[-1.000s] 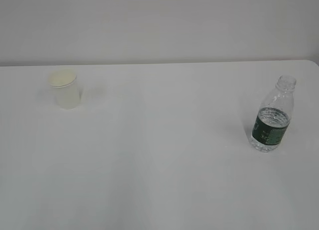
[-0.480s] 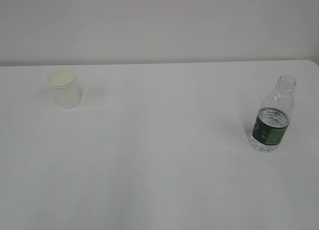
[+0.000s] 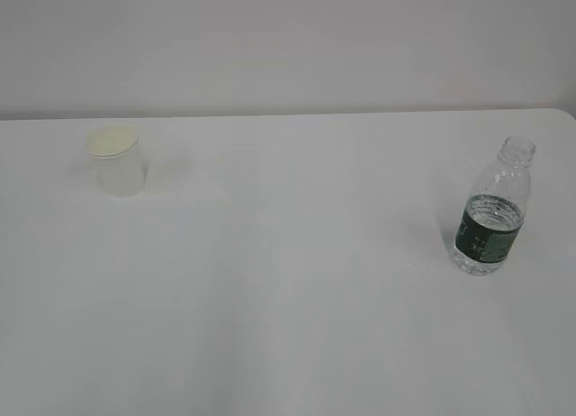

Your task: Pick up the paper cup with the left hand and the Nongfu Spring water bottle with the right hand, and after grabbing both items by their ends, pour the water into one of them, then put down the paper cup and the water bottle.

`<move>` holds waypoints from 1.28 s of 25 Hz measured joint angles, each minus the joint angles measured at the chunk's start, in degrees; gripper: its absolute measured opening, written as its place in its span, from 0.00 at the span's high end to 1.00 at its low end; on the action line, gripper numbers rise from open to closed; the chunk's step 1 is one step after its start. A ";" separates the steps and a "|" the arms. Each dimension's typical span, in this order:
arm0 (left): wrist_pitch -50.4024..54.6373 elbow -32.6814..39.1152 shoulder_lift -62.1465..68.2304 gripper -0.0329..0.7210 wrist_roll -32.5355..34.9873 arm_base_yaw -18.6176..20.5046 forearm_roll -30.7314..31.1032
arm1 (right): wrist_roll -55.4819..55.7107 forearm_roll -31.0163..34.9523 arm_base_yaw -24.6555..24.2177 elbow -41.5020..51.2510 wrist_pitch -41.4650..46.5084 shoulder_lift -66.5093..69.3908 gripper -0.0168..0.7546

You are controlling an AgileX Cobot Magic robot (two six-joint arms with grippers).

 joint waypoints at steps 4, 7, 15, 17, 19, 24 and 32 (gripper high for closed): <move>-0.38 0.00 2.25 0.27 0.00 0.00 -0.53 | 0.00 0.00 0.00 -2.59 -0.12 1.99 0.24; -1.64 0.00 5.32 0.27 0.00 0.00 -0.87 | -0.13 -0.03 0.00 -3.64 -1.57 5.93 0.24; -9.14 -0.13 11.38 0.27 0.00 0.00 -2.52 | -0.13 -0.15 0.00 -3.87 -8.70 14.90 0.24; -11.77 -0.34 12.46 0.27 0.00 0.00 -2.52 | -0.13 -0.15 0.00 -3.87 -10.96 16.53 0.24; -14.04 -0.34 13.79 0.27 0.00 0.00 -2.27 | -0.16 -0.15 0.00 -3.87 -13.34 18.29 0.24; -19.38 -0.34 17.68 0.30 0.00 0.00 -0.97 | -0.72 -0.15 0.00 -3.87 -19.23 22.69 0.24; -27.53 -0.34 25.67 0.32 0.00 0.00 -0.37 | -0.93 -0.15 0.00 -3.87 -27.81 30.12 0.24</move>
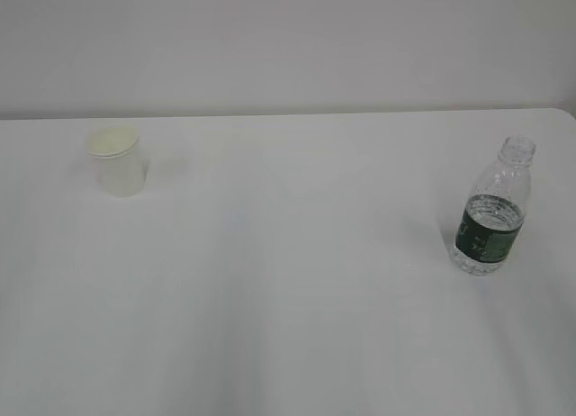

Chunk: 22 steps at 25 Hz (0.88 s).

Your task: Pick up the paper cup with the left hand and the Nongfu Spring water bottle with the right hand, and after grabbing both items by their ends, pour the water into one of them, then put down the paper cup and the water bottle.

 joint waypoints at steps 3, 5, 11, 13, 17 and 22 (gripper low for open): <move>-3.50 0.00 3.65 0.32 0.00 0.00 0.71 | -0.10 -0.09 0.00 0.00 -3.10 3.05 0.24; -6.15 0.00 6.31 0.32 0.00 0.00 1.09 | -0.10 -0.09 0.00 0.00 -5.46 5.35 0.24; -12.91 0.00 14.09 0.32 0.00 0.00 1.35 | -0.19 -0.09 0.00 0.00 -11.78 11.95 0.24; -15.21 0.00 16.63 0.32 0.00 0.00 1.49 | -0.19 -0.09 0.00 0.00 -13.70 14.00 0.24; -20.71 0.00 21.20 0.32 0.00 0.00 1.58 | -0.23 -0.09 0.00 0.00 -18.71 18.45 0.24; -26.30 0.00 27.85 0.32 0.00 0.00 1.70 | -0.23 -0.09 0.00 0.00 -25.60 24.54 0.24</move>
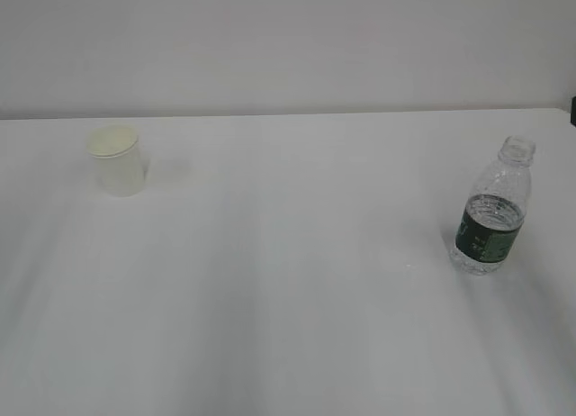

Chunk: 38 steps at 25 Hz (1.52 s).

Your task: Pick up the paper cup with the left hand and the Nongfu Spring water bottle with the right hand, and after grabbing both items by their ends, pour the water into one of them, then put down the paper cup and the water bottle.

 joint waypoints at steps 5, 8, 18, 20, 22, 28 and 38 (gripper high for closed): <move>-4.39 0.00 7.22 0.32 0.00 0.00 0.00 | 0.00 -0.02 0.00 0.00 -5.42 6.01 0.24; -6.66 0.00 10.53 0.32 0.00 0.00 0.00 | 0.00 -0.02 0.00 0.00 -8.90 8.13 0.24; -21.40 3.98 18.94 0.33 0.00 0.00 0.00 | 2.96 -0.12 0.00 7.04 -22.39 11.59 0.24; -25.73 6.29 19.72 0.34 0.00 0.00 0.00 | 3.19 -0.12 0.00 9.89 -25.67 11.68 0.24; -31.29 9.15 20.05 0.34 0.00 0.00 0.00 | 3.19 -0.12 0.00 12.42 -28.81 11.68 0.24; -43.16 16.53 20.17 0.34 0.00 0.00 -0.87 | 4.17 -0.12 0.04 17.69 -35.20 11.68 0.24; -56.72 27.58 20.47 0.35 -0.99 0.00 -1.01 | 7.00 -0.12 0.18 27.93 -48.53 11.68 0.24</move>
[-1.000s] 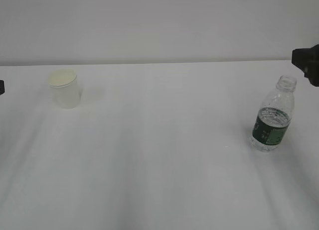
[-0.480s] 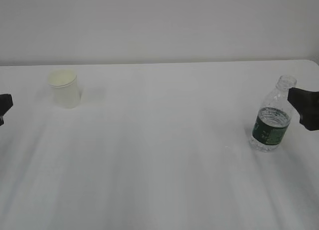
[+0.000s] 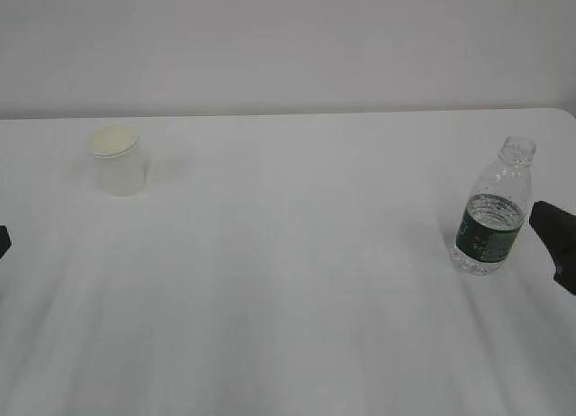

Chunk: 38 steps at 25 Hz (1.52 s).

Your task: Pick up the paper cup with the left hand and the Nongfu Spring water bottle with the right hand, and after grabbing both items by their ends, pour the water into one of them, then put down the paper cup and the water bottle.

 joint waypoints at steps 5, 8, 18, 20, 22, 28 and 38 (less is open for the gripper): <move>-1.22 3.08 0.00 0.35 -1.77 0.00 3.14 | 0.60 -0.14 0.00 5.23 -6.45 0.00 0.24; -1.46 3.84 0.00 0.35 -2.74 0.00 4.71 | 0.72 -0.25 0.00 6.92 -9.01 0.00 0.24; -1.35 3.84 0.00 0.35 -3.38 0.00 5.44 | 1.63 -1.39 0.00 8.10 -10.40 0.02 0.24; -1.35 3.84 0.43 0.35 -3.38 0.00 5.44 | 1.63 -1.39 0.00 8.10 -11.73 1.29 0.24; -2.40 3.84 2.17 0.35 -3.38 0.00 5.53 | 1.66 -1.79 0.00 8.10 -13.70 3.92 0.24; -11.86 3.84 11.59 0.34 -1.79 0.00 5.53 | 1.66 -3.57 0.00 8.10 -24.79 15.11 0.24; -15.92 0.83 24.04 0.19 1.42 0.00 3.90 | 1.28 -3.78 0.00 8.10 -28.69 30.78 0.24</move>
